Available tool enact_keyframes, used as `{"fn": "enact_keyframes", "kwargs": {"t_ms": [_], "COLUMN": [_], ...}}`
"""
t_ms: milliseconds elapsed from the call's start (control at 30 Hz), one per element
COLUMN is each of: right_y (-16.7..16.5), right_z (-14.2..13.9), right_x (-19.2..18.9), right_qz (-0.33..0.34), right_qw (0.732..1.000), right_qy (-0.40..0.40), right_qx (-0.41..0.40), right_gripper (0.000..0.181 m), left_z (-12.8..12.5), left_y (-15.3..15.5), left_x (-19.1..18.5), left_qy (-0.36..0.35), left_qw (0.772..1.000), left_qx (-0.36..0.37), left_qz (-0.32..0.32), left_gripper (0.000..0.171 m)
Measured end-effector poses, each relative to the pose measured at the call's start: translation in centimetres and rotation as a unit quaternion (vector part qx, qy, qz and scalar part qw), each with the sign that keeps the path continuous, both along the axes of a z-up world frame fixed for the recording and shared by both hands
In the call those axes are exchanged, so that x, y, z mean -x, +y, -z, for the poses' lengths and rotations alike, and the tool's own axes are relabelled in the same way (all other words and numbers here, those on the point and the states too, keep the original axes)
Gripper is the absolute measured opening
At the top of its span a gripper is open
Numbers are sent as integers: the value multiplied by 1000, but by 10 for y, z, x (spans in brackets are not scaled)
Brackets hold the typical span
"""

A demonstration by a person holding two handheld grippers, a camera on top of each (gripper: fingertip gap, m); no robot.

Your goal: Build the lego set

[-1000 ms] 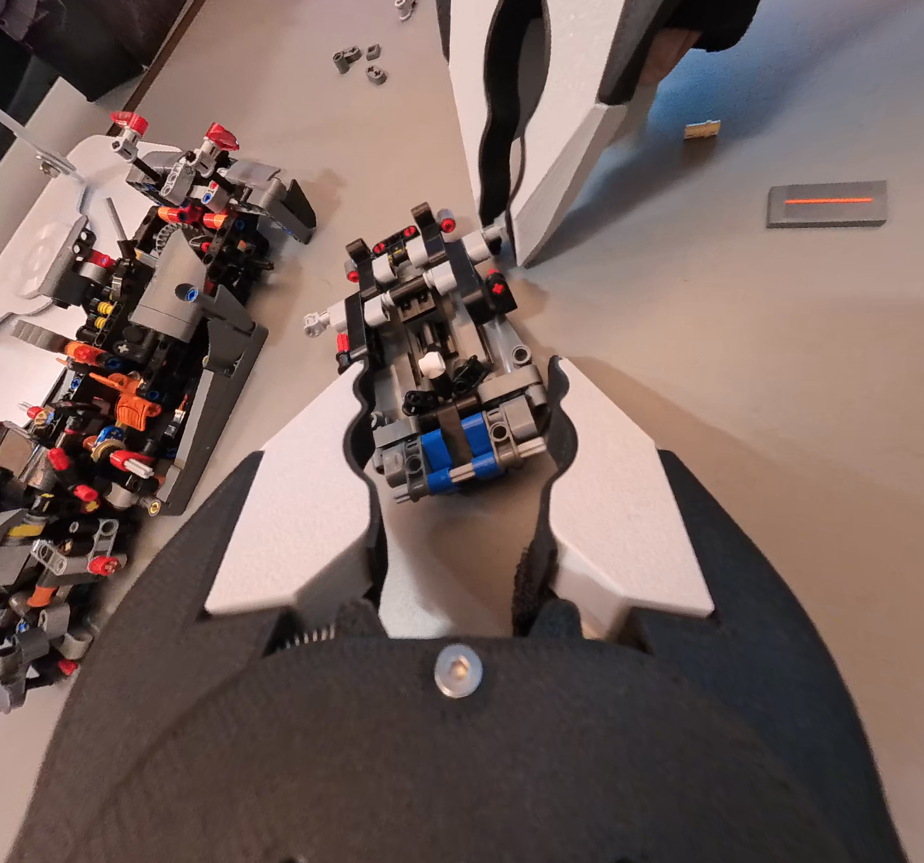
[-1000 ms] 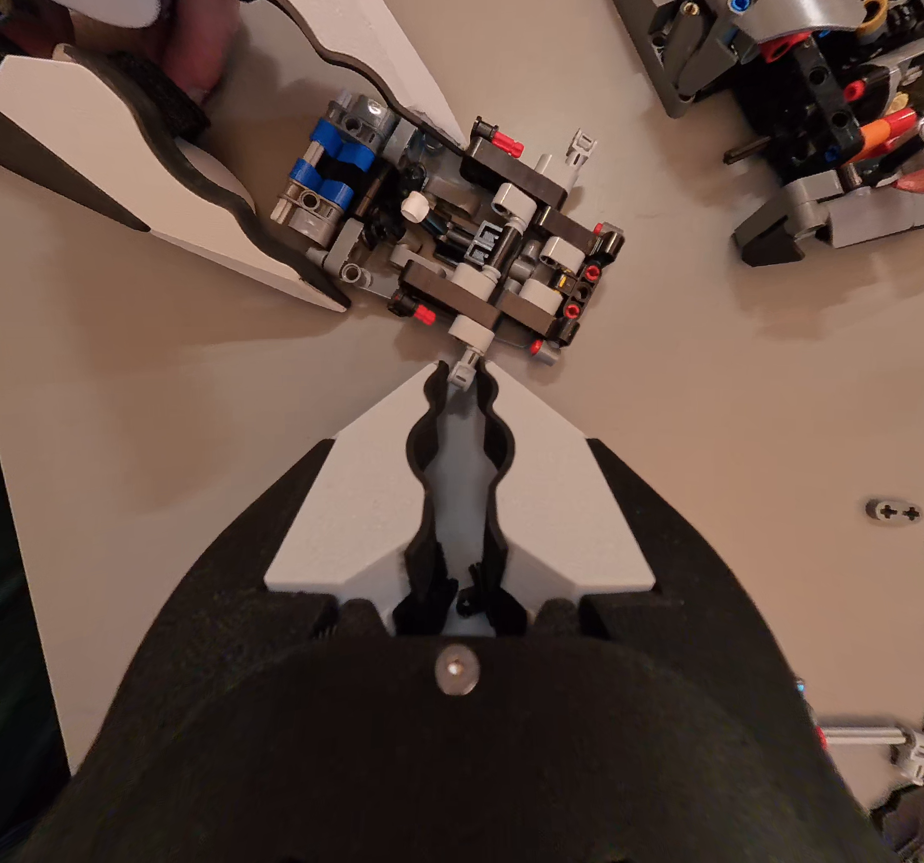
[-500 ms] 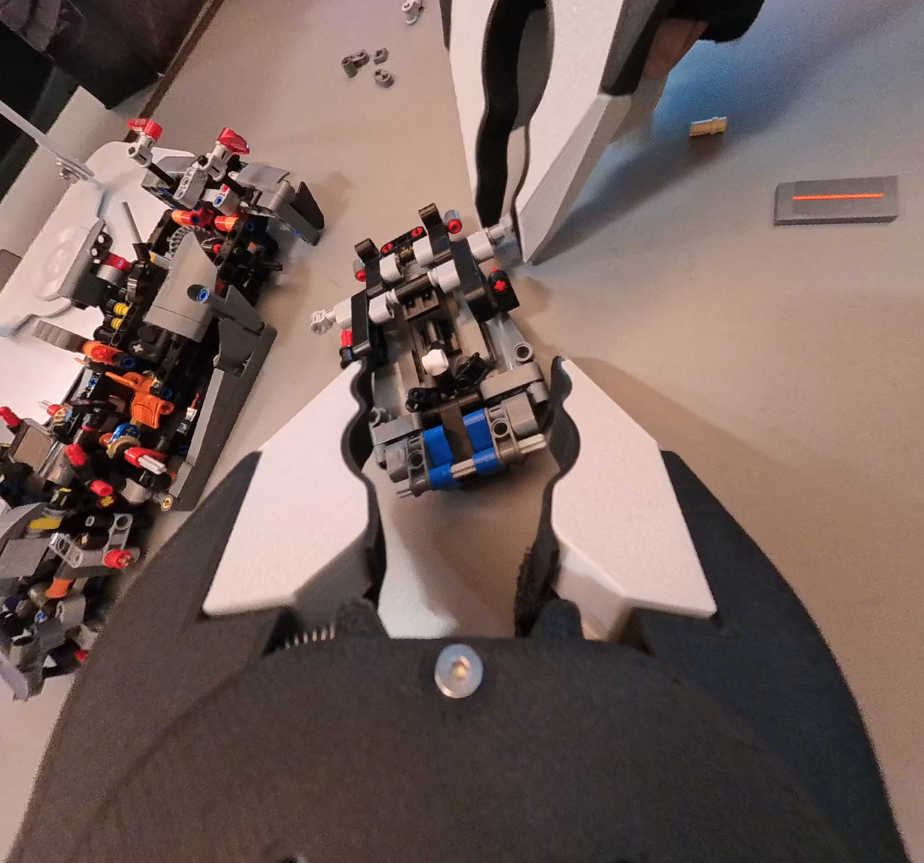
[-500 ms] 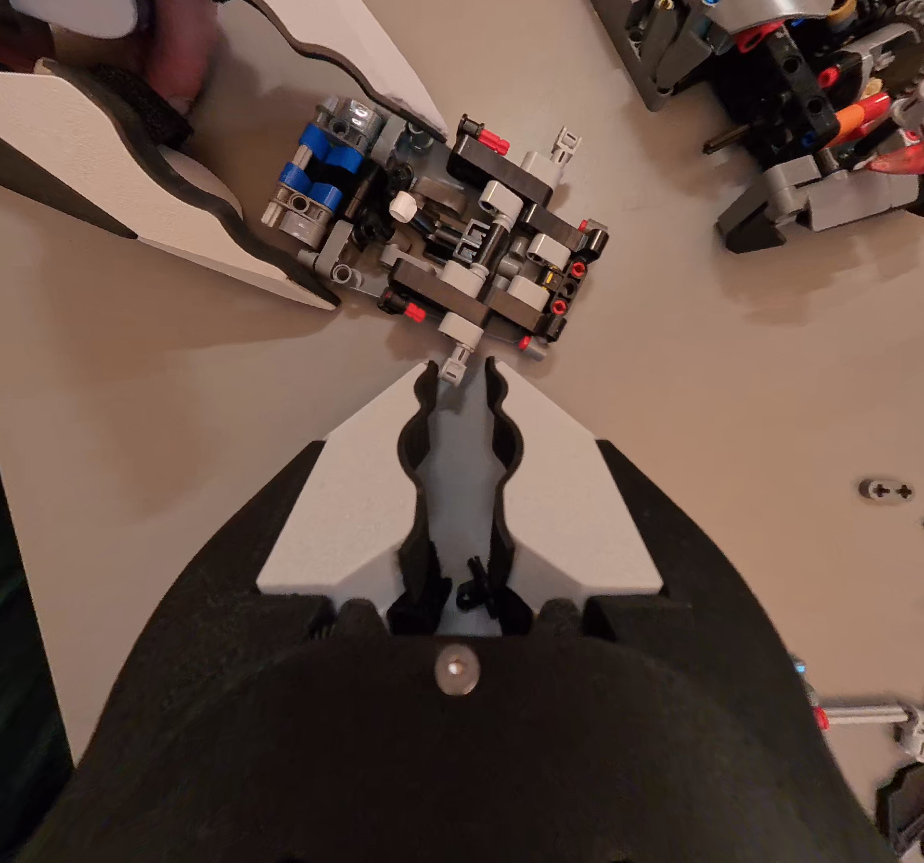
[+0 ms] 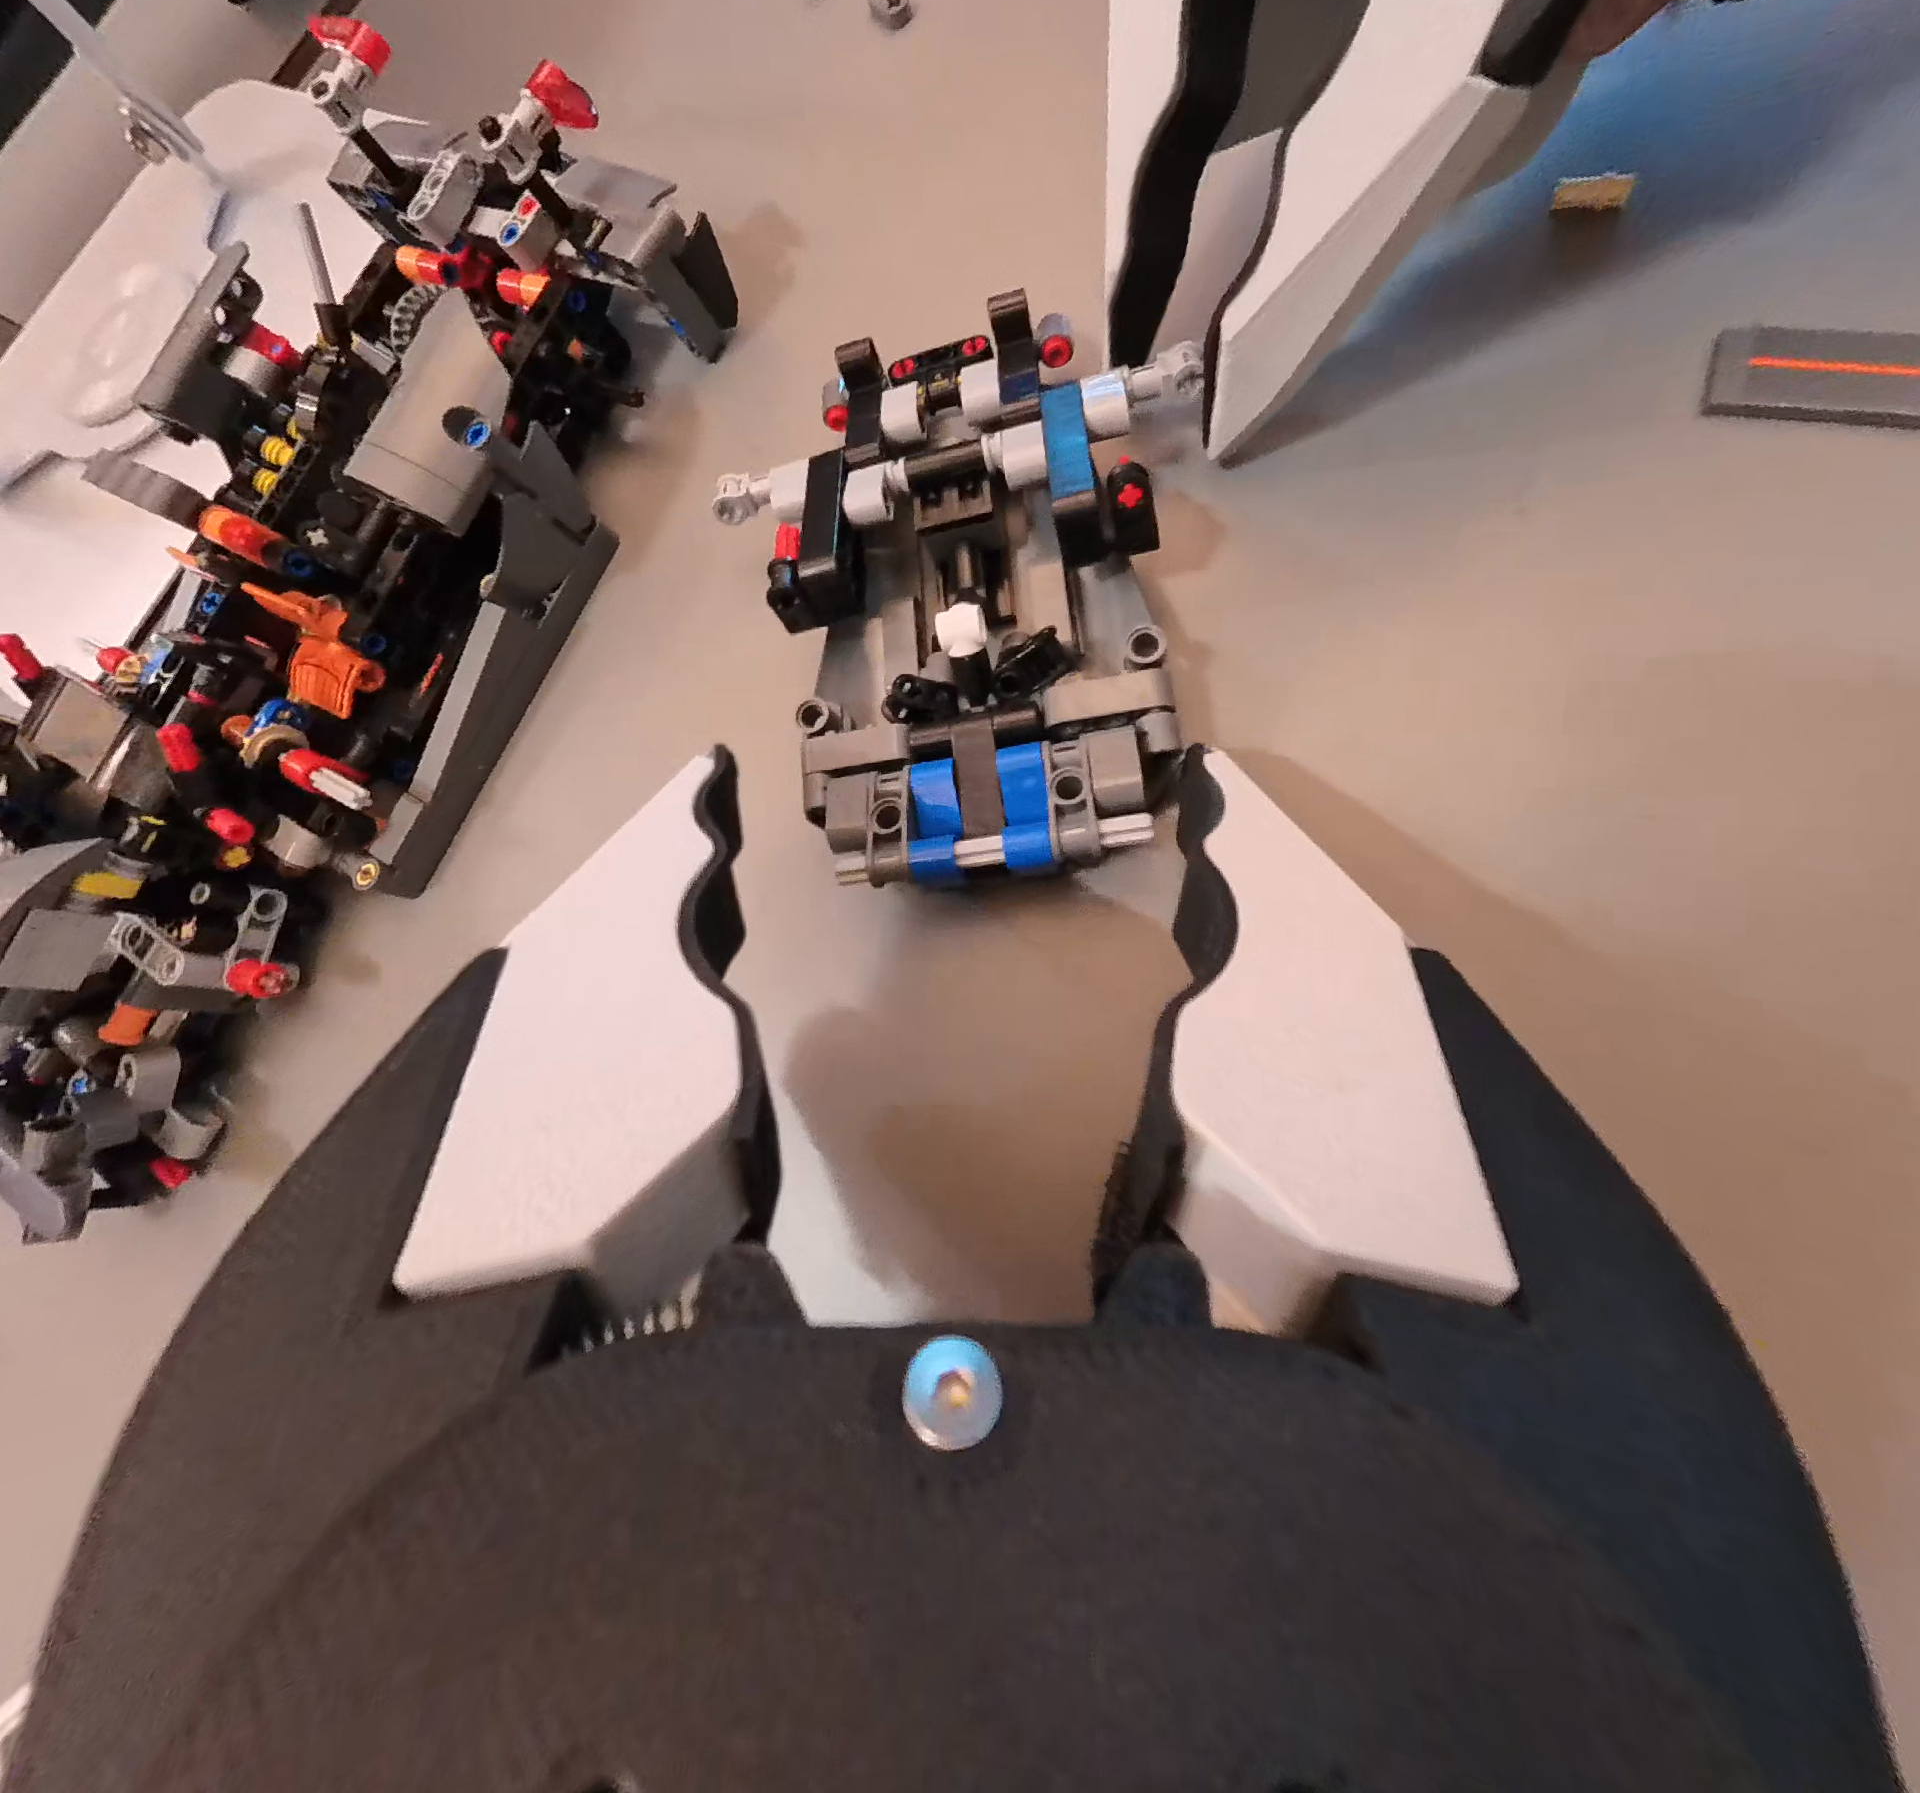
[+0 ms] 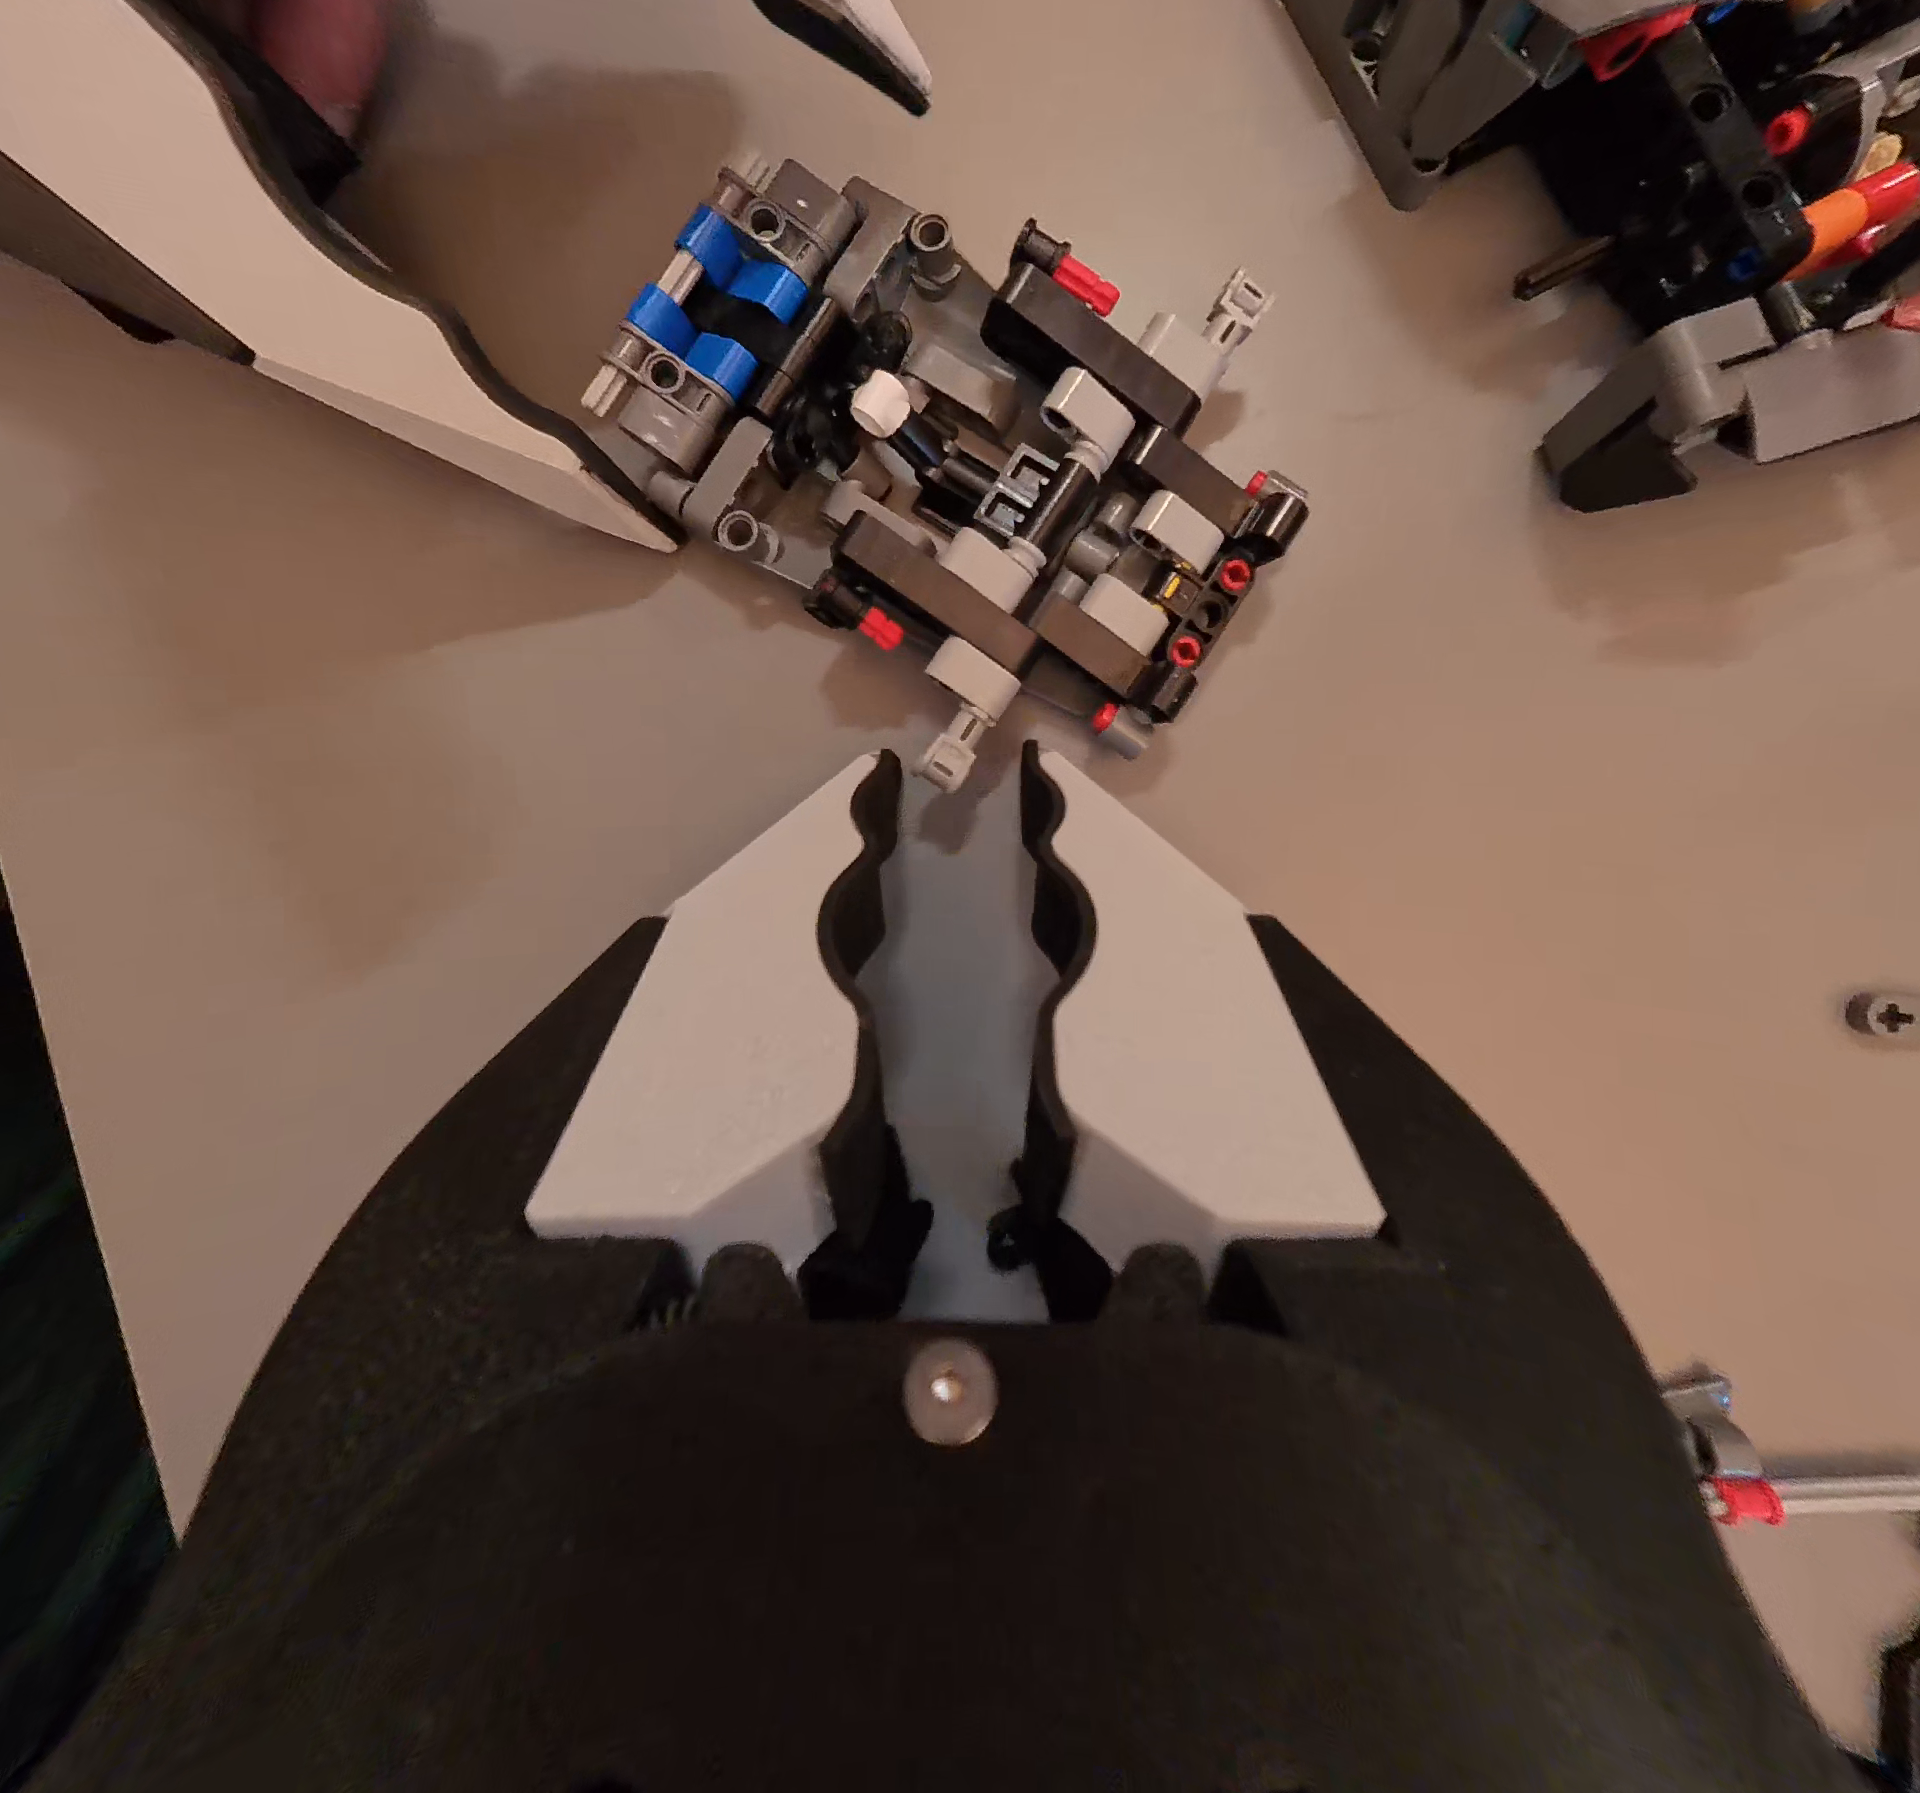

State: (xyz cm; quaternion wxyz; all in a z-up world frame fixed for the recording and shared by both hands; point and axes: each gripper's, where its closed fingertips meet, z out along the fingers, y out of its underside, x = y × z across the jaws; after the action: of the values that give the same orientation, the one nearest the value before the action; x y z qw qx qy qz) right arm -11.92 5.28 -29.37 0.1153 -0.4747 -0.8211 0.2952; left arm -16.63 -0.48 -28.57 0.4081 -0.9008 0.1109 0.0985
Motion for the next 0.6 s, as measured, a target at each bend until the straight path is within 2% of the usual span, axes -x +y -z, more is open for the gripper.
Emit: {"fn": "enact_keyframes", "kwargs": {"t_ms": [233, 400, 600], "right_y": [0, 1, -16], "right_z": [-1, -13, -17], "right_x": [4, 8, 3], "right_qz": [7, 21, 21], "right_qw": [1000, 999, 998], "right_qy": [7, 35, 55], "right_qx": [-4, -24, -20], "right_gripper": [19, 20, 19], "left_z": [2, 3, 3], "left_y": [1, 1, 1], "left_x": [-2, -4, -3], "left_qy": [-22, -27, -23], "left_qw": [1000, 1000, 1000], "left_qx": [4, 3, 9], "left_qz": [4, 4, -19], "left_gripper": [75, 71, 71]}}
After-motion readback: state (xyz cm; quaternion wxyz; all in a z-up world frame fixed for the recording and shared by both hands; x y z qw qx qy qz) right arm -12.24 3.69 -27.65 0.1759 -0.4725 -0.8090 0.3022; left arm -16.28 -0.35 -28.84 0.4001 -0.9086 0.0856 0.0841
